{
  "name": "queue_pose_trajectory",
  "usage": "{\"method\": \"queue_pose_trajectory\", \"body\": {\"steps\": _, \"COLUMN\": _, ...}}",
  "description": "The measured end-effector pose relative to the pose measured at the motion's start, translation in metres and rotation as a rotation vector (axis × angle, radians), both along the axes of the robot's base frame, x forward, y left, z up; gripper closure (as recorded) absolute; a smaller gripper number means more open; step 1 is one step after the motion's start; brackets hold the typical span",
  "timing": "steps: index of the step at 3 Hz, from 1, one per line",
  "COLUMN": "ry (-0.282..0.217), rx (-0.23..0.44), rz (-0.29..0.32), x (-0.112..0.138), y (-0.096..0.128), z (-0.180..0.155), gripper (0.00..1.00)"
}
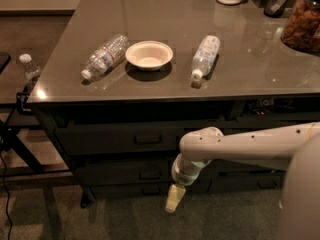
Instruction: Open middle drawer
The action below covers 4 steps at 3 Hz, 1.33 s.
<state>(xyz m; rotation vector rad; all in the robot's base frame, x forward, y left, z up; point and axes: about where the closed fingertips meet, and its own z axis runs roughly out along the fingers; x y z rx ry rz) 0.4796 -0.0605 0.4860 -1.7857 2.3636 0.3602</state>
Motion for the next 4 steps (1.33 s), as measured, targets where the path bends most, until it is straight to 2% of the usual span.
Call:
{"method": "queue_pose_trajectory", "body": {"steps": 2, "ry": -0.041, "rx": -0.030, "rz": -0.035, "x": 0.033, "y": -0.011, "z": -0.037, "gripper": 0.00}}
{"method": "queue_pose_trajectory", "body": {"steps": 4, "ry": -0.095, "rx": -0.057, "rz": -0.033, "x": 0.057, "y": -0.019, "z": -0.047, "gripper": 0.00}}
